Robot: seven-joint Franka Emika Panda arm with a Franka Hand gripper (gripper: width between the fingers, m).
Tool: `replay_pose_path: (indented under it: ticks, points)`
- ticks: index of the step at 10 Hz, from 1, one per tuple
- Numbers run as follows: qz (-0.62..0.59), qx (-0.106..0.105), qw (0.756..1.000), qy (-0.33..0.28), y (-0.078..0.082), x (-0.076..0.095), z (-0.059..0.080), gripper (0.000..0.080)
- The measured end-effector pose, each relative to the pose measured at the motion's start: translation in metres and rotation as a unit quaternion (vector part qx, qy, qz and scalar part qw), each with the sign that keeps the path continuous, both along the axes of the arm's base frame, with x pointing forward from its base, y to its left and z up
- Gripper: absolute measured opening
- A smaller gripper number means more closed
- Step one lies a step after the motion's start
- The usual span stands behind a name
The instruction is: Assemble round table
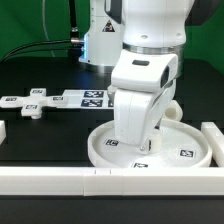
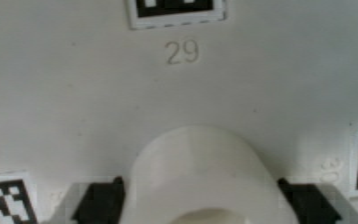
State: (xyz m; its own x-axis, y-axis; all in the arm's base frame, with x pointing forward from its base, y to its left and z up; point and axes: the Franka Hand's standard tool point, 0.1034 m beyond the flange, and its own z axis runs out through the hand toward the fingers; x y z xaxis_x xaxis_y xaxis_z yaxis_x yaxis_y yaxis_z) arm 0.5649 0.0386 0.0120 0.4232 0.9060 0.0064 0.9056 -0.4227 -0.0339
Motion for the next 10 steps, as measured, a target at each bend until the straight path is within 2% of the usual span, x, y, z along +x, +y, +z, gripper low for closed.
replay_pose_path:
  ticks: [4, 5, 6, 9, 10]
  points:
    - [-0.001, 0.0, 1.0, 0.0, 0.0, 0.0, 0.0, 0.0409]
    - [-0.001, 0.0, 1.0, 0.0, 0.0, 0.0, 0.0, 0.0564]
    - [-0.002, 0.0, 1.0, 0.0, -0.001, 0.0, 0.001, 0.0624]
    - [-0.023, -0.004, 1.0, -0.008, -0.001, -0.003, 0.022, 0.0646]
    - [-0.037, -0.005, 0.999, -0.014, 0.0, -0.005, 0.034, 0.0649]
